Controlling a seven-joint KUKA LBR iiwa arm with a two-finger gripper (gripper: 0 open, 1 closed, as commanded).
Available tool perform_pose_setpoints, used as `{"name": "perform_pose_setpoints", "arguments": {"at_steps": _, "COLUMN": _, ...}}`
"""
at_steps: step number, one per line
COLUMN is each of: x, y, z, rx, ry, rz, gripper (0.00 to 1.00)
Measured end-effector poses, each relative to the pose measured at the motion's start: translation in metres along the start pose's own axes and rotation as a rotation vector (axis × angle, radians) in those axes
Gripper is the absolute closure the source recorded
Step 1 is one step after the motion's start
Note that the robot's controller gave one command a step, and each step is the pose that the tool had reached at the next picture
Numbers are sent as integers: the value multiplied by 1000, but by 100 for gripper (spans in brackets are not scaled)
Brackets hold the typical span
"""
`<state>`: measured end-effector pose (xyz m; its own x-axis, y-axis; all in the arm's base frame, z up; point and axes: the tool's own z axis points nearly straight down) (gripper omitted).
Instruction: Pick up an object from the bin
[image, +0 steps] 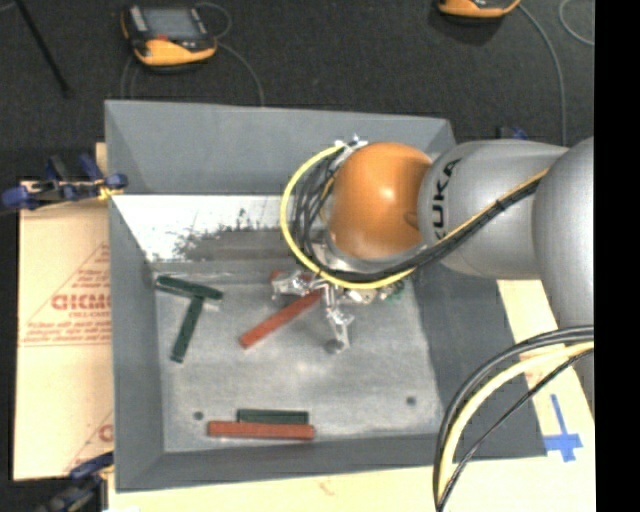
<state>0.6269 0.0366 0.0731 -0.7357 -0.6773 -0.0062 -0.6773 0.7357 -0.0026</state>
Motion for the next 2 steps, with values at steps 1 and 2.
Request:
{"name": "perform_pose_setpoints", "arguments": {"at_steps": 1, "x": 0, "y": 0, "z": 1, "rx": -2, "ry": 2, "rz": 0, "gripper": 100}}
{"name": "perform_pose_setpoints", "arguments": {"at_steps": 2, "x": 0, "y": 0, "z": 1, "rx": -2, "ry": 2, "rz": 1, "gripper": 100}}
